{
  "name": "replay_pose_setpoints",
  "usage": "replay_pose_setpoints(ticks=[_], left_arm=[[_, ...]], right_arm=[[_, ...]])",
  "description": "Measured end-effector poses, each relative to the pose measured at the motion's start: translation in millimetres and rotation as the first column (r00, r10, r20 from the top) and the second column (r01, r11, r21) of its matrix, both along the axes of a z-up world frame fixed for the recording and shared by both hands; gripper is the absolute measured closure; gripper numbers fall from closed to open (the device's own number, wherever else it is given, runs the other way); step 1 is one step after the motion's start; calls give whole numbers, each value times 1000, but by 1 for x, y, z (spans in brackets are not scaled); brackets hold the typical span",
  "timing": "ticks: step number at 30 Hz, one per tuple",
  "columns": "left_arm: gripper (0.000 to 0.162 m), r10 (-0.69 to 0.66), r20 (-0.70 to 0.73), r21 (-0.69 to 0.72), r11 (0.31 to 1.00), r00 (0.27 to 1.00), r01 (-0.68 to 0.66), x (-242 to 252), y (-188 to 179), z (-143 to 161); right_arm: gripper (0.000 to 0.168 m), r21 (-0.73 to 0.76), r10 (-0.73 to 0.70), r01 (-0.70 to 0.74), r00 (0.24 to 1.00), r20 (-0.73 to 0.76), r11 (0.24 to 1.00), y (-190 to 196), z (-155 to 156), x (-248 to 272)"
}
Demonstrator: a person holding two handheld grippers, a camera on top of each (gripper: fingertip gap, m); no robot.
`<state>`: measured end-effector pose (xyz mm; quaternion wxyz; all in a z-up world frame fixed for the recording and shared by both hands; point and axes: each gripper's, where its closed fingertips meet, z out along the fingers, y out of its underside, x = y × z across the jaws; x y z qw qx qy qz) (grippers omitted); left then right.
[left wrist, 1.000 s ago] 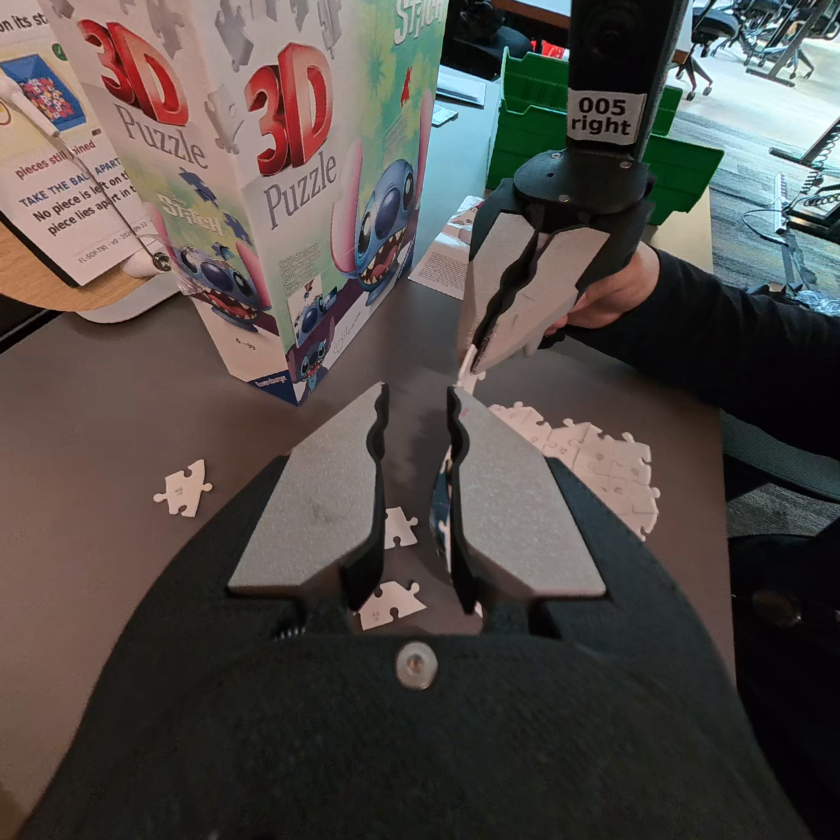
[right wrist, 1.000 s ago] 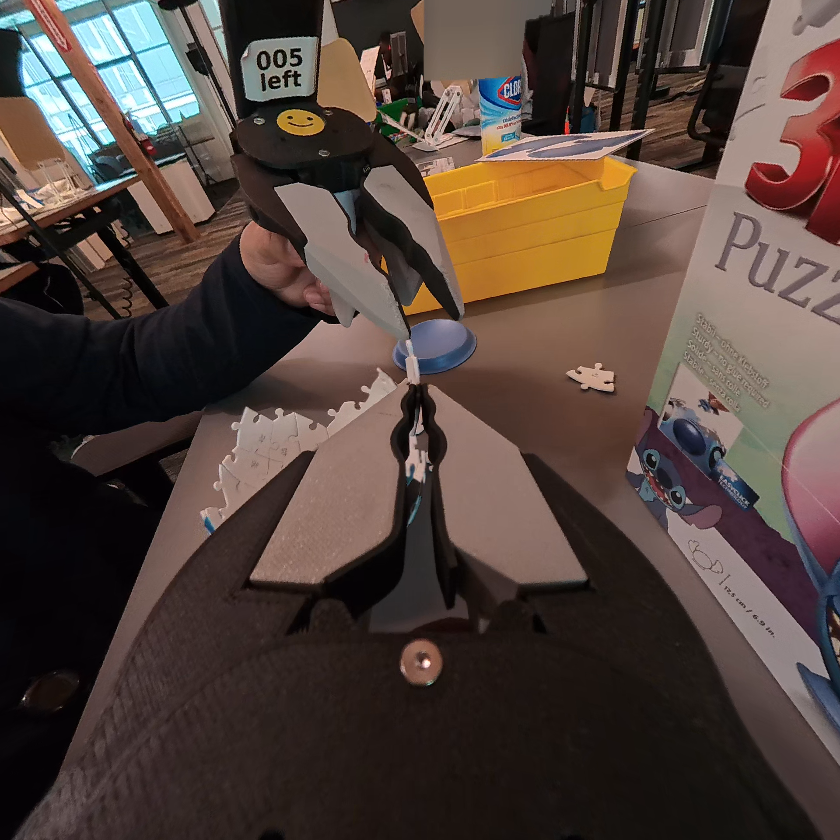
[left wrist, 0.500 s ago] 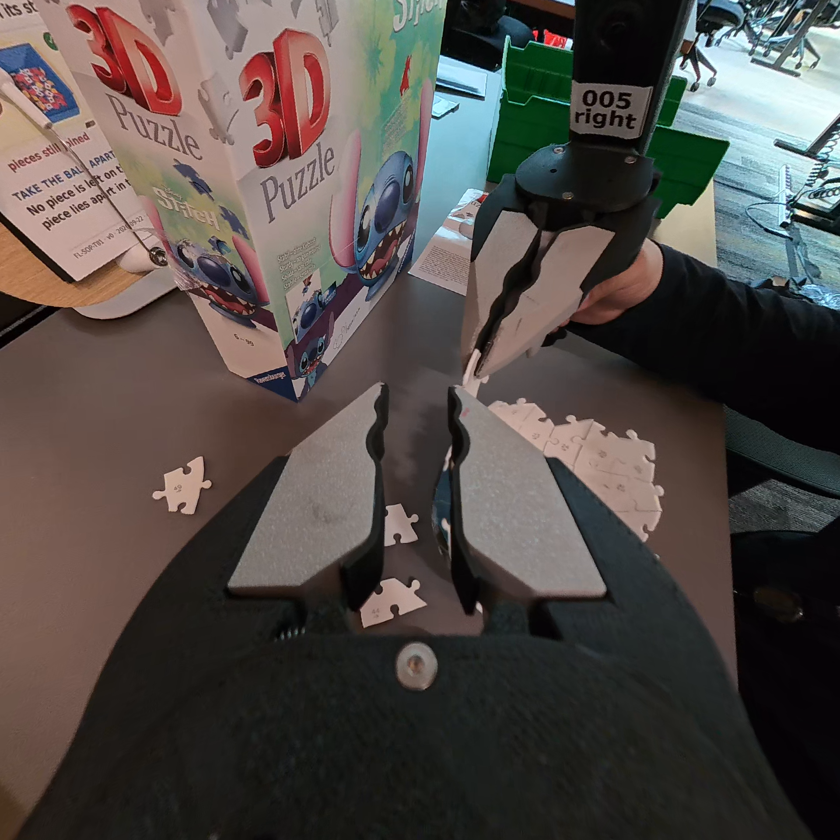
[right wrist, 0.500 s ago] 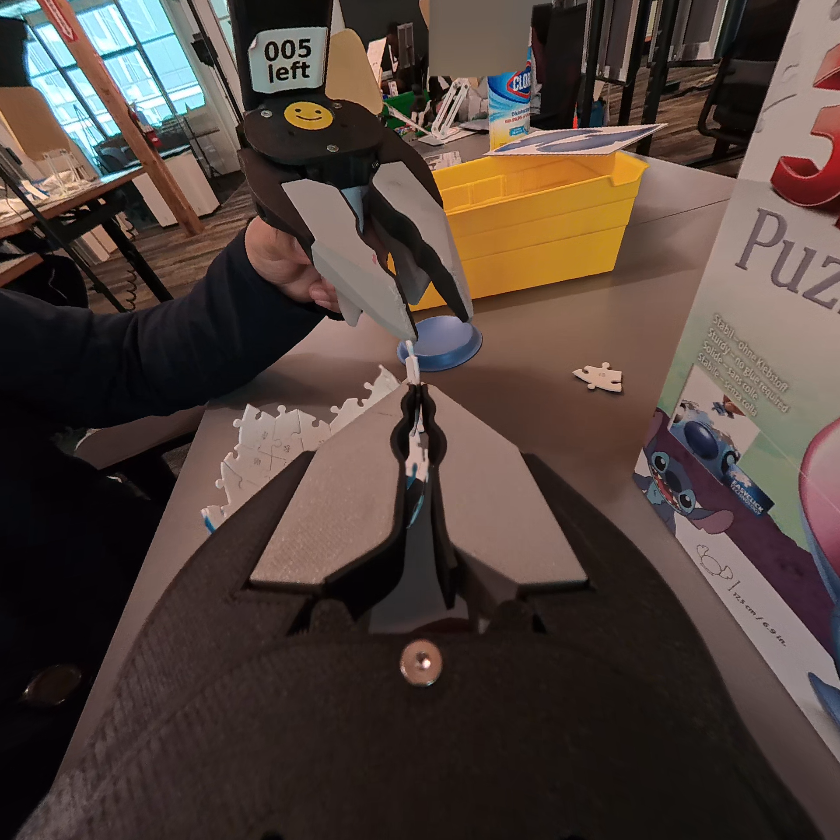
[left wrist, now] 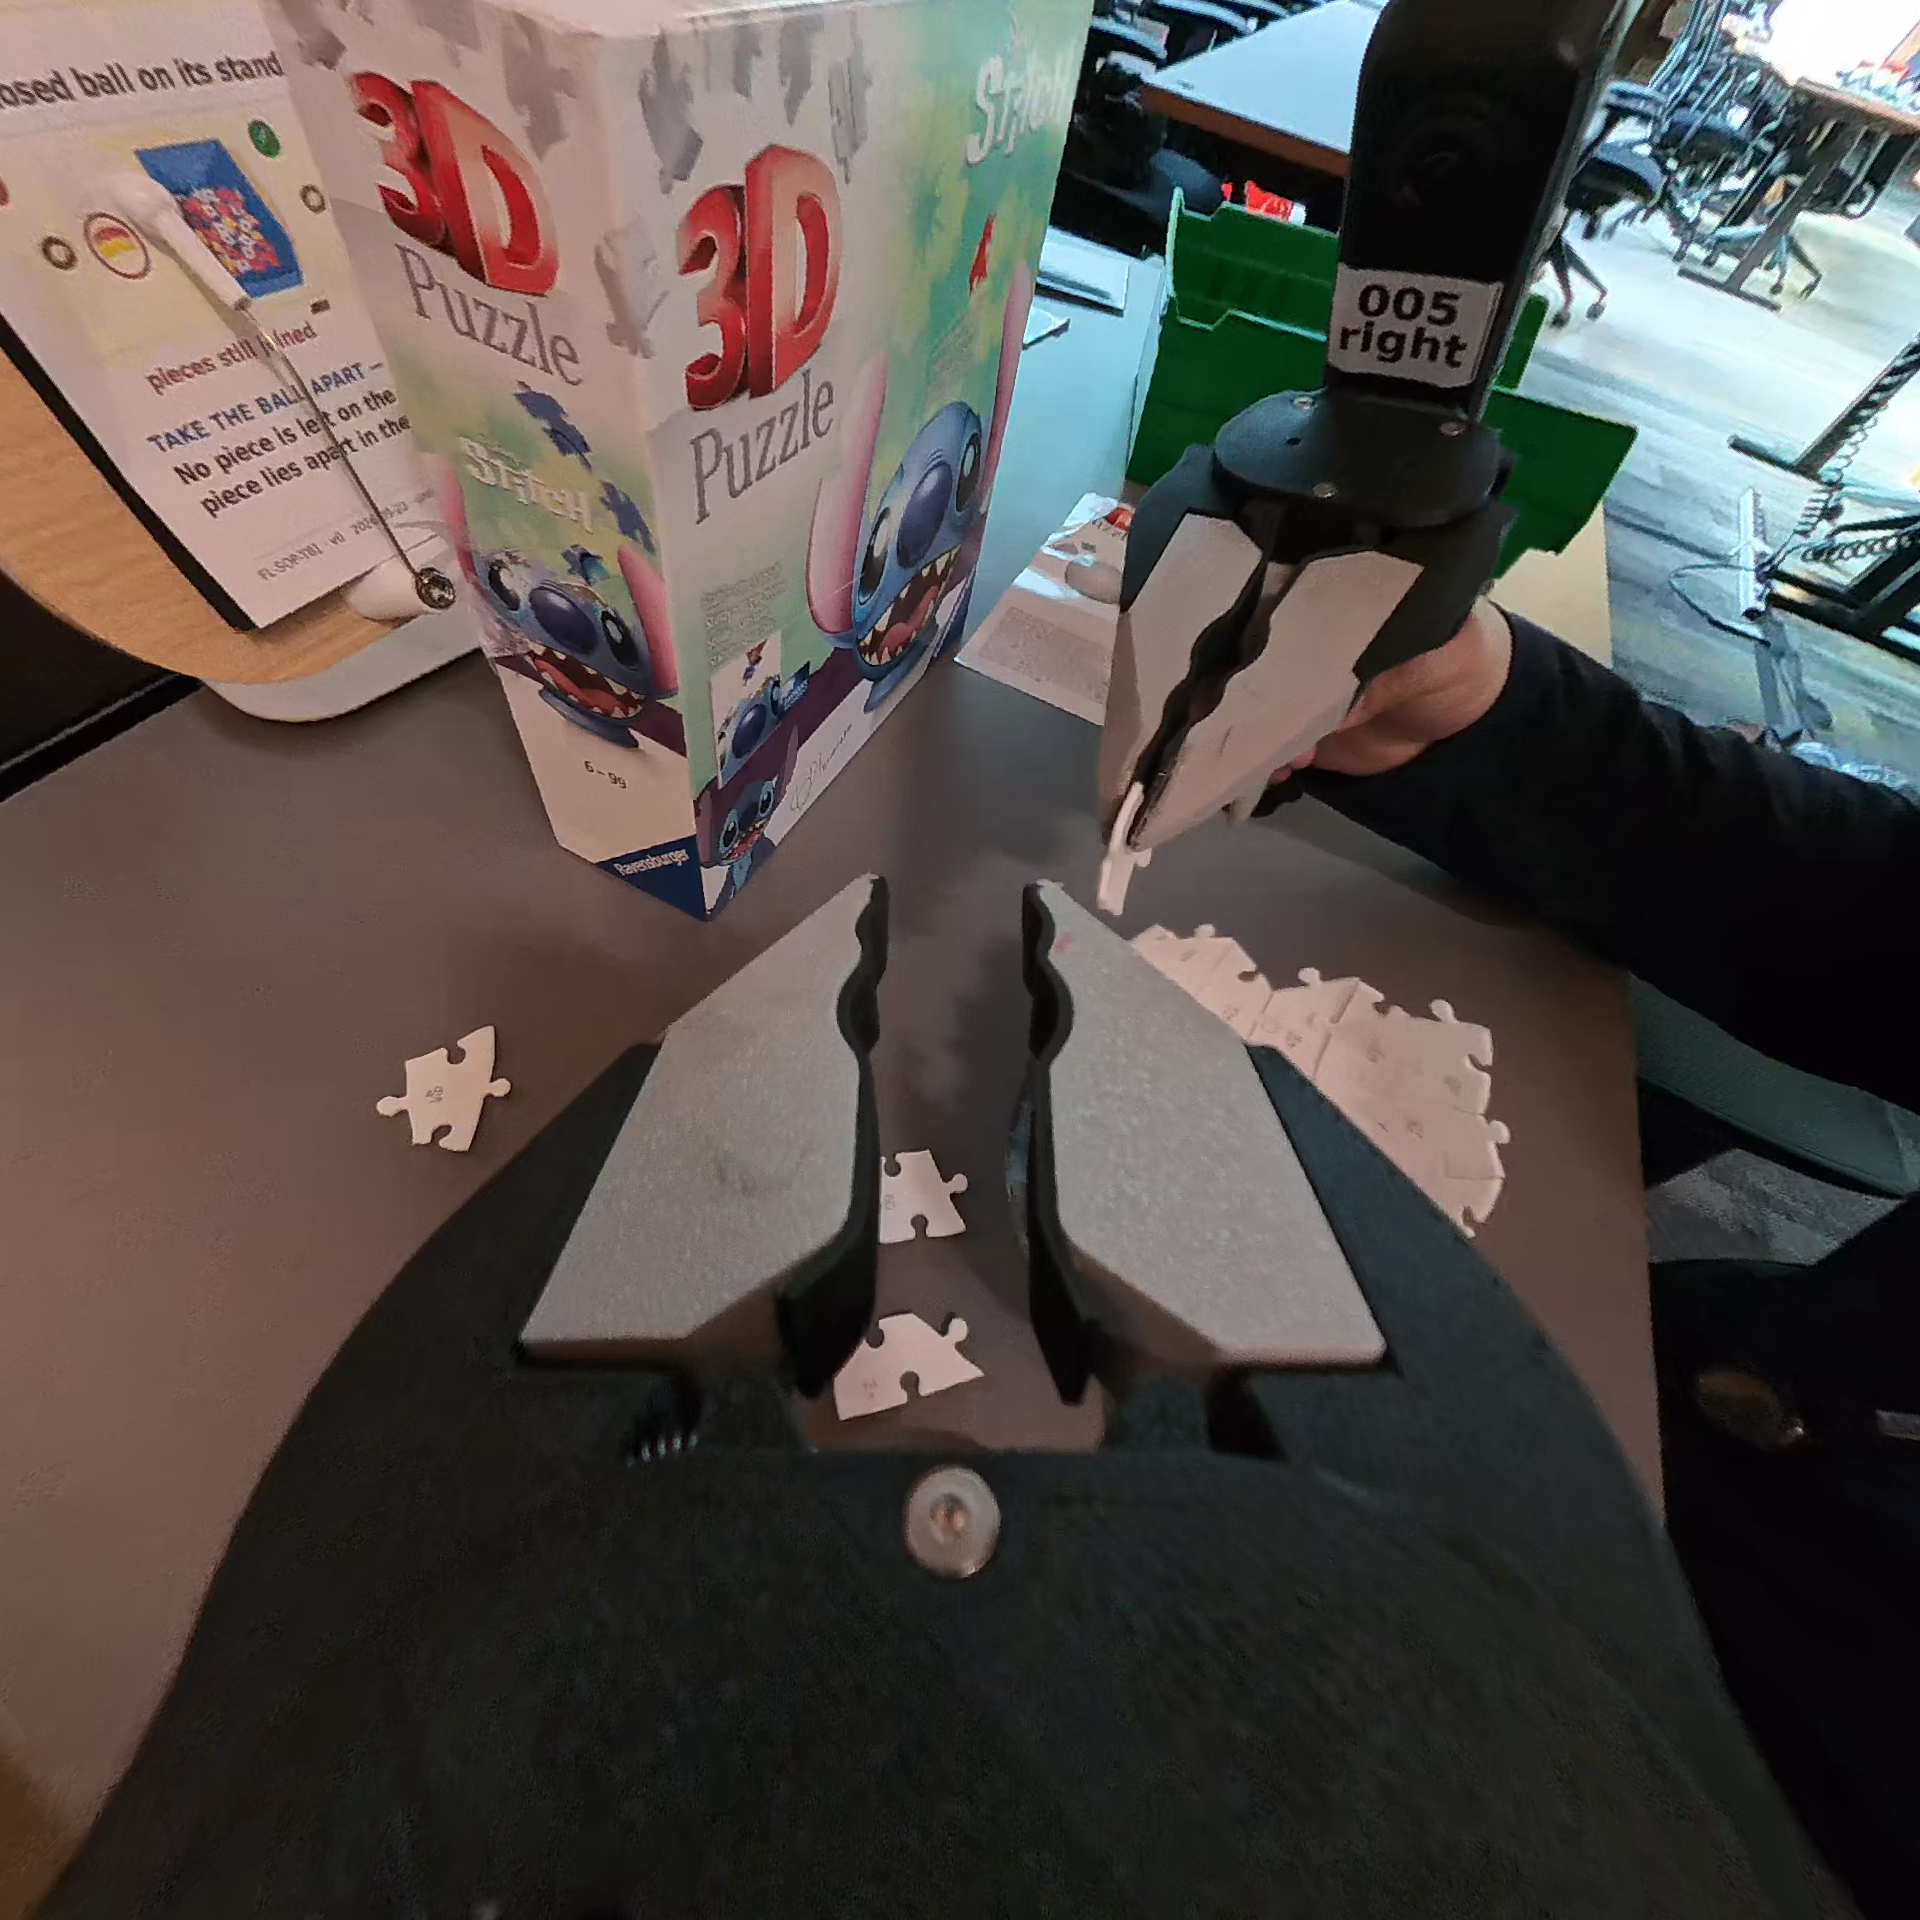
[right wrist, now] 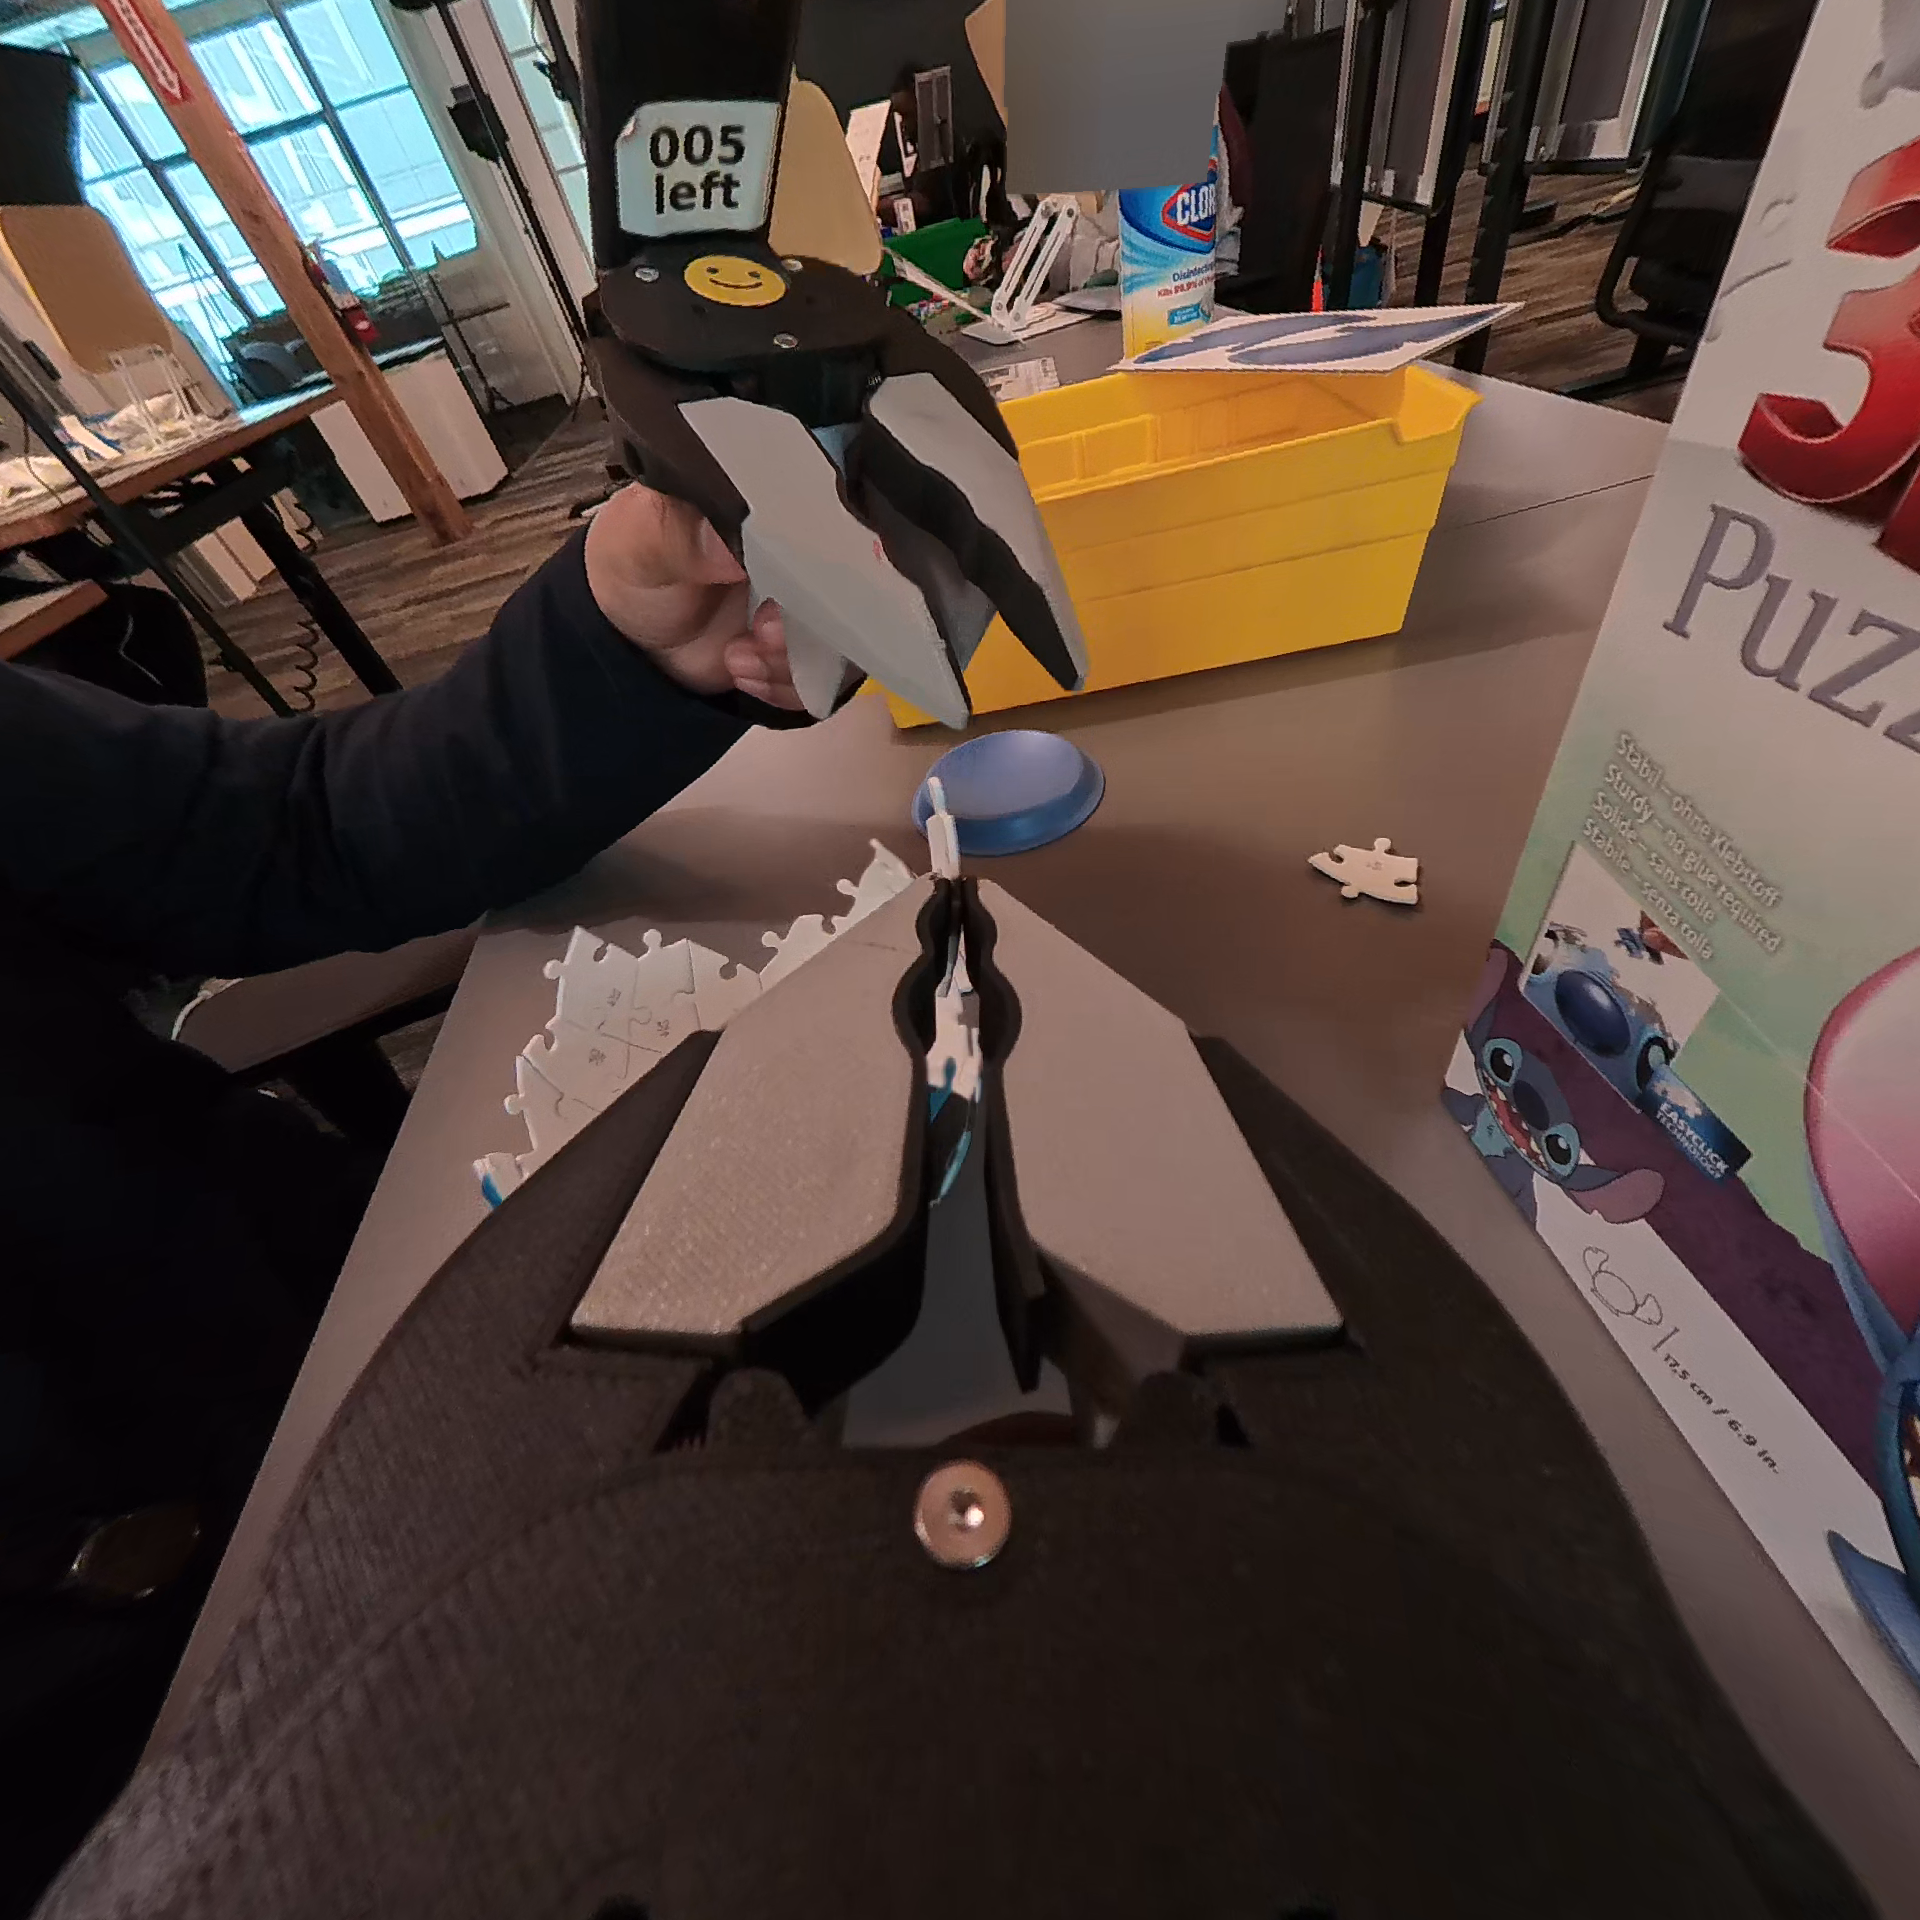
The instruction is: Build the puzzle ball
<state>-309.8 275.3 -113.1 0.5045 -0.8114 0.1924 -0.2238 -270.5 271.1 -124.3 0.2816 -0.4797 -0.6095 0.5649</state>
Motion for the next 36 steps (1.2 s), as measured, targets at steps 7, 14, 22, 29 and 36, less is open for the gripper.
replay_pose_setpoints(ticks=[7,14,22,29,36], left_arm=[[139,30,-1,0,1000,1000,-30,-8,-5,-11],[138,41,16,-1,999,999,-41,-8,-4,-14],[137,-16,97,-7,1000,995,17,2,-9,-7],[140,-68,99,-1,998,993,68,18,-13,-5],[156,-107,89,0,994,990,107,30,-15,-7]], right_arm=[[168,2,-3,3,1000,12,1000,0,-4,-2],[168,0,-1,1,1000,9,1000,-1,-4,-3],[168,-43,0,-1,1000,-17,999,0,1,-3],[168,-47,10,-11,999,-37,999,-5,4,-5],[168,-57,29,-31,999,-44,998,-10,5,-5]])
